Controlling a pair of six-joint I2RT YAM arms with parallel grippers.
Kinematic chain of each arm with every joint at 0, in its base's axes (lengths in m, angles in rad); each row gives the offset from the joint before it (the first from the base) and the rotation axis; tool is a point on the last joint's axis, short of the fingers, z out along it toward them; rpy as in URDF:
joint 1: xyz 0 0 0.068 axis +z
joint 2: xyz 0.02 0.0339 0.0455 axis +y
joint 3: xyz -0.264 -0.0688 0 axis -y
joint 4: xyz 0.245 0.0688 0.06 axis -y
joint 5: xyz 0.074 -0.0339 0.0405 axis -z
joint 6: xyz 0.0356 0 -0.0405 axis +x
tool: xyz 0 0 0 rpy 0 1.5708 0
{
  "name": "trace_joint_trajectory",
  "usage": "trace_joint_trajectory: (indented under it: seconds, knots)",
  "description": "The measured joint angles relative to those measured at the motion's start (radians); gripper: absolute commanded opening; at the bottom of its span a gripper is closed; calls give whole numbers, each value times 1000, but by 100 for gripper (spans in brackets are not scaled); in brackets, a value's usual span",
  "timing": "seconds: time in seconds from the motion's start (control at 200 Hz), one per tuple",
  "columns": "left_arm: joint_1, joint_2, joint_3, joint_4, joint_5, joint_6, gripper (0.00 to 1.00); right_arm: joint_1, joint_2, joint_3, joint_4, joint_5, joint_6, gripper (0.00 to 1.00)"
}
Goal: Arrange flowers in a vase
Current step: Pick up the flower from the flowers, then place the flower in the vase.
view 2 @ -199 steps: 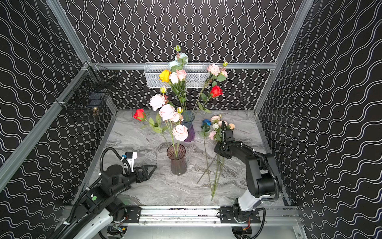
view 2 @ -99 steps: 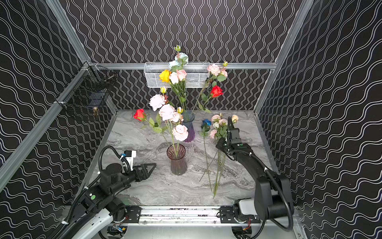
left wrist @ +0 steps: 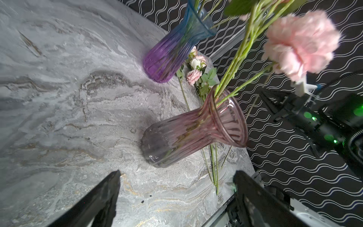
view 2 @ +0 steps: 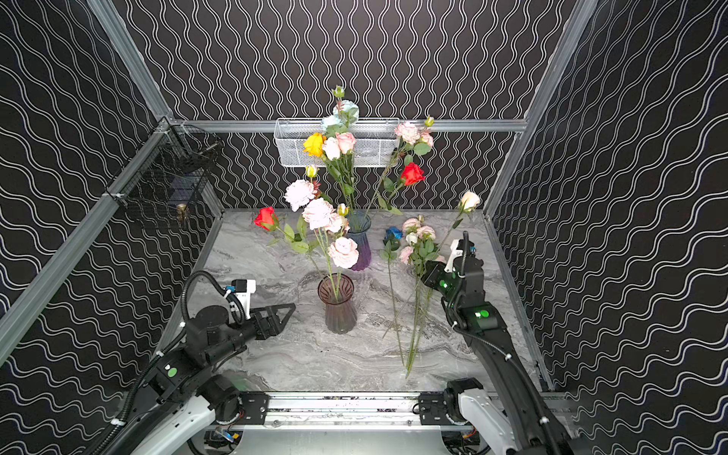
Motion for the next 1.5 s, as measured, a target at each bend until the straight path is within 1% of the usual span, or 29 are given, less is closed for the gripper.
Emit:
trace_joint_trajectory:
  seconds: [0.09,0.195,0.33,0.485,0.676,0.796,0.886,0.996,1.211,1.356,1.501]
  knots:
    - [0,-20,29,-26,-32,18,94,16,-67,-34,59,-6,-20,0]
    - [0,-54,37,-57,-80,27,94,29,-108,-52,119,-13,-37,0]
    - [0,-106,37,-100,-157,40,94,56,-125,-54,193,-21,-64,0]
    - [0,-139,54,-167,-280,37,94,97,-128,-14,243,-22,-105,0]
    - [0,-161,55,-250,-438,-51,95,148,-113,103,306,-24,-162,0]
    - [0,-188,40,-261,-491,-102,95,185,-77,174,337,-40,-192,0]
    - [0,-212,23,-255,-513,-146,95,234,-31,228,362,-50,-211,0]
    - [0,-232,-4,-220,-500,-178,95,332,37,306,372,-54,-249,0]
    - [0,-180,-25,-103,-377,-192,96,554,159,430,396,-10,-384,0]
    - [0,-147,-72,-5,-264,-206,96,626,242,470,417,27,-452,0]
    - [0,-116,-97,79,-155,-222,96,671,312,478,425,56,-517,0]
